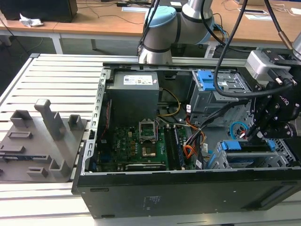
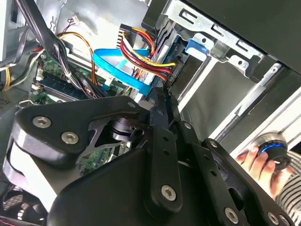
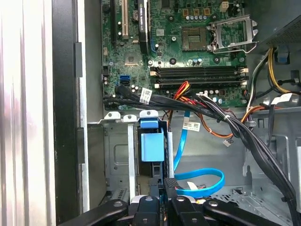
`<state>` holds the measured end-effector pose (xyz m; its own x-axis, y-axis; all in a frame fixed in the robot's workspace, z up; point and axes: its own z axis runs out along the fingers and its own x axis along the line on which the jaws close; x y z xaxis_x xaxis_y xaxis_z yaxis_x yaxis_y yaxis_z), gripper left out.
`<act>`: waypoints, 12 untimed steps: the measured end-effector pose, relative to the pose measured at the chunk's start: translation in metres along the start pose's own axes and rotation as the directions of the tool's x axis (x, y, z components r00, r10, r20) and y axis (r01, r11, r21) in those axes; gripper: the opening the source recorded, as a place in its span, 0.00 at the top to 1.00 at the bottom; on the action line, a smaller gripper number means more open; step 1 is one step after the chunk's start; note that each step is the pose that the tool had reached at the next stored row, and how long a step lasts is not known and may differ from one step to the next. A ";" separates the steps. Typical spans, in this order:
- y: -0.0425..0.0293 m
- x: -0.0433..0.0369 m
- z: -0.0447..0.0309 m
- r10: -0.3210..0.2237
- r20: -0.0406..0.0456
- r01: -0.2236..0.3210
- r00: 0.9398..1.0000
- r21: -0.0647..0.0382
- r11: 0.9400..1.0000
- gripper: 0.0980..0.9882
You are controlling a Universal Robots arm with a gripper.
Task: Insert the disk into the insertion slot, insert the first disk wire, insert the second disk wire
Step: 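Insert the second disk wire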
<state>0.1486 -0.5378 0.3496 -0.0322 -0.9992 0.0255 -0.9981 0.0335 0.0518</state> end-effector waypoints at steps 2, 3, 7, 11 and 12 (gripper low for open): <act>0.0000 0.0001 0.0011 0.000 0.000 0.000 1.000 0.000 1.000 0.93; 0.0000 0.0002 0.0020 0.000 0.000 0.000 1.000 0.000 1.000 0.93; -0.0003 0.0003 0.0048 0.000 0.000 0.000 1.000 0.000 1.000 0.93; -0.0005 -0.0003 0.0058 -0.001 0.003 0.001 1.000 0.000 1.000 0.93; -0.0005 -0.0004 0.0059 -0.001 0.003 0.001 1.000 0.000 1.000 0.93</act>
<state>0.1488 -0.5376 0.3436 -0.0318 -0.9992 0.0222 -0.9981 0.0329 0.0519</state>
